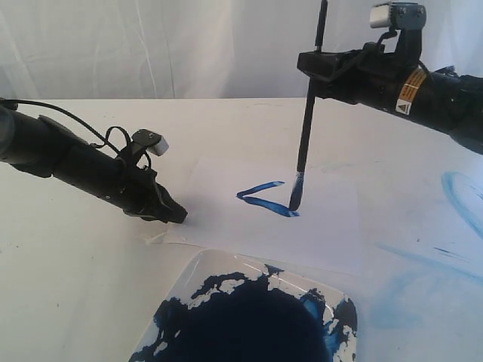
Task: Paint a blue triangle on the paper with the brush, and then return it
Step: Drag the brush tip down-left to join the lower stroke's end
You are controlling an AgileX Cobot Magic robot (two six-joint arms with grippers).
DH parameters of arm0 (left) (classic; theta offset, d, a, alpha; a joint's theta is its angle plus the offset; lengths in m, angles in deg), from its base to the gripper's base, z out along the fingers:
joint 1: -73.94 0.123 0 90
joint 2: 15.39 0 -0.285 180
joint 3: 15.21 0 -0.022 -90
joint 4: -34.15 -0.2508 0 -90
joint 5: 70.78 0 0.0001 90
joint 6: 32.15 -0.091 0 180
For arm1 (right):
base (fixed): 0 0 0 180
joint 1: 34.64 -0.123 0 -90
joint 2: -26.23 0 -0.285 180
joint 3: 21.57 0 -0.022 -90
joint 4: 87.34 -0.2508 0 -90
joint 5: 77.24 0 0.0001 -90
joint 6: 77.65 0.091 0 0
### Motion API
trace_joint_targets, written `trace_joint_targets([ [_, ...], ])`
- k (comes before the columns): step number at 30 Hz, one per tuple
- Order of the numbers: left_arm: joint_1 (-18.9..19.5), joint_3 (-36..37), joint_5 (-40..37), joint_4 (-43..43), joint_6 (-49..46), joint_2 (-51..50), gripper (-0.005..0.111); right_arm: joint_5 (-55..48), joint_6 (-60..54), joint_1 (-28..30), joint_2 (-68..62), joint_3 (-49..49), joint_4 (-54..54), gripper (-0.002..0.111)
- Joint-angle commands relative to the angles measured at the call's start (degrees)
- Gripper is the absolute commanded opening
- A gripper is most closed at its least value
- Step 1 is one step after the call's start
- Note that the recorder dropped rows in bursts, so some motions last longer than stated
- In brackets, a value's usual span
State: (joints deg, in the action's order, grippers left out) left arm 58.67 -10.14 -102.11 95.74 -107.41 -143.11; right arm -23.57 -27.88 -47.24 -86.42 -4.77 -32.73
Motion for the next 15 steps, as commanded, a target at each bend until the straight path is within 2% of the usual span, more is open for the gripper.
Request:
trace_joint_targets([
  [1,-0.16,0.46,0.08,0.05,-0.09,0.35,0.0,1.08,-1.0,0.01,-0.53,-0.13,-1.24,0.0],
  [15,-0.16,0.46,-0.03,0.05,-0.09,0.35,0.0,-2.4,-1.71,0.01,-0.69,-0.13,-1.26,0.0],
])
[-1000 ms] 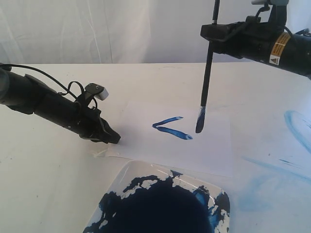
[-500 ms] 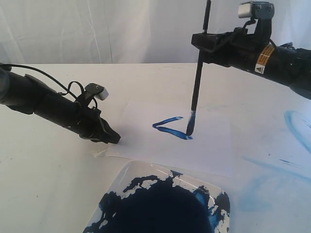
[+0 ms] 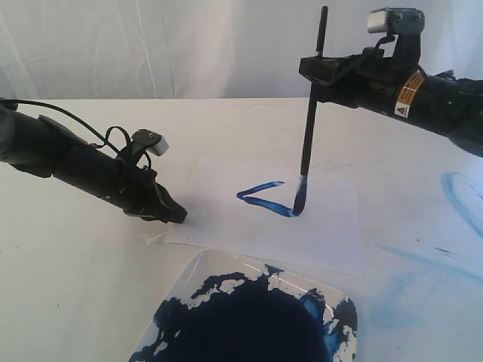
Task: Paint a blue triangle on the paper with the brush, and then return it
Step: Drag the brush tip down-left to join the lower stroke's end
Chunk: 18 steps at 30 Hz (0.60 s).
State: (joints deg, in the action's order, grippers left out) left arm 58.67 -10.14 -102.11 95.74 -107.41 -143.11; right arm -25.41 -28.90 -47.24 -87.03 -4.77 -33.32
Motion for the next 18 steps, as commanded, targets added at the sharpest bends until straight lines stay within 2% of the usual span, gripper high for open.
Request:
trace_joint_targets([
  [1,-0.16,0.46,-0.03,0.05,-0.09,0.35,0.0,-0.57,-0.69,0.01,-0.08,-0.13,-0.67,0.0],
  [18,-0.16,0.46,-0.14,0.05,-0.09,0.35,0.0,-0.57,-1.85,0.01,-0.08,-0.13,-2.87,0.0],
])
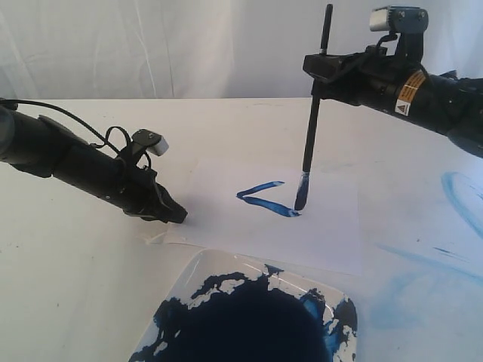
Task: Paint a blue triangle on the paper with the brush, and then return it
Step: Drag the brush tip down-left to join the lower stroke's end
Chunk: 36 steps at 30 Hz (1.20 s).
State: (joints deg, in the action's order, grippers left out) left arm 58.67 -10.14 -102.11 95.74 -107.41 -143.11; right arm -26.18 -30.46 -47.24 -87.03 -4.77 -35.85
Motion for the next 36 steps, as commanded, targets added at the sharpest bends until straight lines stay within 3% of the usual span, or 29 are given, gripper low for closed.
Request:
trace_joint_targets([
  [1,-0.16,0.46,-0.14,0.05,-0.09,0.35,0.0,0.2,0.54,0.01,-0.08,-0.13,-0.25,0.0],
  [36,-0.16,0.46,-0.14,0.05,-0.09,0.35,0.0,-0.82,2.04,0.01,-0.31,-0.13,-1.0,0.0],
])
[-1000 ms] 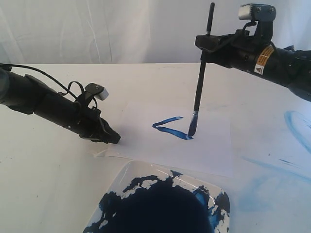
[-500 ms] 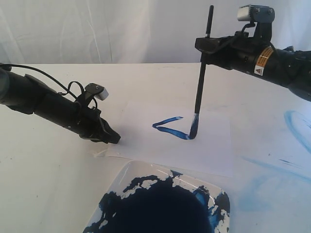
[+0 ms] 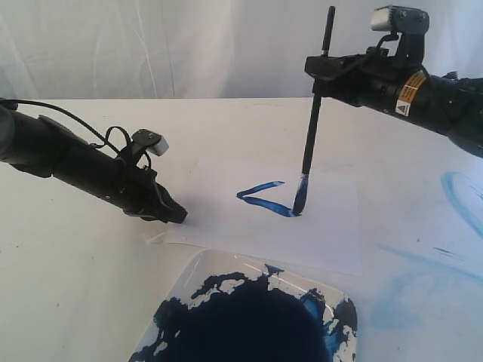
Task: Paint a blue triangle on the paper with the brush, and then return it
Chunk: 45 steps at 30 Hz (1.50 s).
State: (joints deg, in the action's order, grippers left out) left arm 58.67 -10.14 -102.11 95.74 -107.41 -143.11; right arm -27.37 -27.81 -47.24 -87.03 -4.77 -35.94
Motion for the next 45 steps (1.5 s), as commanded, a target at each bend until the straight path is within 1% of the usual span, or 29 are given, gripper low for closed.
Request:
trace_joint_targets([
  [1,-0.16,0.46,-0.14,0.05,-0.09,0.35,0.0,0.37,-0.6,0.01,-0.46,-0.13,-1.0,0.0],
  [6,-0.16,0.46,-0.14,0.05,-0.09,0.35,0.0,0.79,-0.93,0.01,-1.78,-0.13,-1.14,0.0],
  [11,-0.16,0.46,-0.14,0.05,-0.09,0.35,0.0,3.32,-4.65,0.01,-2.03,-0.23,-4.79,0.0],
  [14,-0.16,0.46,-0.14,0.05,-0.09,0.35,0.0,3.1,-5.13,0.01,-2.03,-0.23,-6.96,0.0],
  [27,-0.16,0.46,-0.14,0.05,-0.09,0.35,0.0,2.94,-6.51,0.01,-2.1,-0.23,-10.45,0.0],
  [31,-0.16,0.46,-0.14,0.05,-0.09,0.35,0.0,5.75,-10.82,0.01,-2.1,-0.23,-14.05,0.0],
  [34,-0.16,0.46,-0.14,0.05,-0.09,0.35,0.0,6.51,-11.98,-0.79,-2.1,-0.34,-16.92,0.0],
  [36,-0.16,0.46,-0.14,0.05,-0.09,0.35,0.0,6.79,-15.42,-1.71,-2.52,-0.41,-18.63,0.0],
  [37,-0.16,0.46,-0.14,0.05,-0.09,0.35,0.0,7.22,-16.92,-2.16,-3.12,-0.74,-18.88,0.0],
  [45,-0.16,0.46,-0.24,0.05,0.03,0.35,0.0,9.68,-18.37,-4.33,-6.62,-3.51,-18.88,0.0],
])
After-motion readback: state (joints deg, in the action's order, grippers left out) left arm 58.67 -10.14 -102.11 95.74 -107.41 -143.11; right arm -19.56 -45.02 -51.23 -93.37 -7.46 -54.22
